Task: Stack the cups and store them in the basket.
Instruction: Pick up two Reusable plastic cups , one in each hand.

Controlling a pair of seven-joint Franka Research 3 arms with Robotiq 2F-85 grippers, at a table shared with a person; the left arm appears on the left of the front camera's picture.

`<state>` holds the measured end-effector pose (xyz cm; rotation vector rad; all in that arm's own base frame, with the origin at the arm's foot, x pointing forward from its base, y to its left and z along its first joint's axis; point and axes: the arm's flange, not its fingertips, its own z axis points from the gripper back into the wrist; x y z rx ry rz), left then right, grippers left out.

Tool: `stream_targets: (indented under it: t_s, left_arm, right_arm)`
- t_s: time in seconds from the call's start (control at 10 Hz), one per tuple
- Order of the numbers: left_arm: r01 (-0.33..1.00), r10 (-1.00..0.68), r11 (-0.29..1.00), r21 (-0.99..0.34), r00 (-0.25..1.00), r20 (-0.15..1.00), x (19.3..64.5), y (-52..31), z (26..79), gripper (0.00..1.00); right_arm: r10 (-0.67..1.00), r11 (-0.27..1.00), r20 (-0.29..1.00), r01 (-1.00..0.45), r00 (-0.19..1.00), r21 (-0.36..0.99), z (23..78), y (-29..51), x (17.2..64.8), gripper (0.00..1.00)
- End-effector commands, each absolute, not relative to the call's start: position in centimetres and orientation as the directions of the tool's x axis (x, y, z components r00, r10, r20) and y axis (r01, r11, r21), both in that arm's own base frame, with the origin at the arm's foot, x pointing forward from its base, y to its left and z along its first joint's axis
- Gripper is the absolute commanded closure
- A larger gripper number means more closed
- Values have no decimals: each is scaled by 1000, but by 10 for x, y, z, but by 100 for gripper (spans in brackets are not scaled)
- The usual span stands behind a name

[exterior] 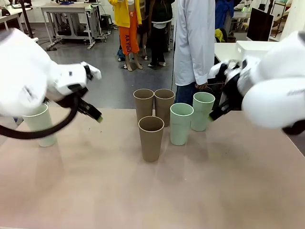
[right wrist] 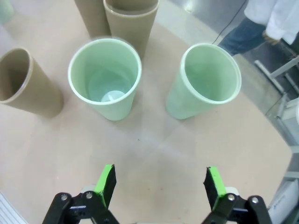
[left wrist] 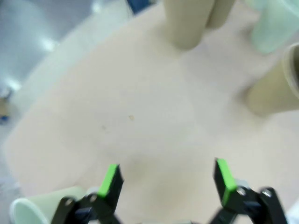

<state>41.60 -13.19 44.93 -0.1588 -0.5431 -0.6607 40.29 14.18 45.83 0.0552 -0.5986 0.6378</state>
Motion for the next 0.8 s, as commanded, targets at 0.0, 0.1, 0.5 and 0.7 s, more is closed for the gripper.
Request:
stream_targets:
  t_s: [0.0, 0.1, 0.5, 0.7]
  left_arm:
    - [750, -634, 660, -49, 591, 500, 423, -66, 498, 0]
    - [797, -671, 602, -47, 536, 512, 413, -42, 509, 0]
    - [934, -693, 349, -75, 311, 650, 383, 51, 493, 0]
    - [954, -622, 293, -66, 242, 745, 369, 96, 475, 0]
  right_arm:
    - [585, 751, 544, -655, 602, -83, 501, 97, 399, 0]
    - [625, 716, 538, -689, 565, -109, 508, 73, 389, 0]
    - [626, 609, 659, -789, 418, -78, 498, -17, 351, 0]
    - [572, 591, 729, -805, 377, -47, 481, -52, 335, 0]
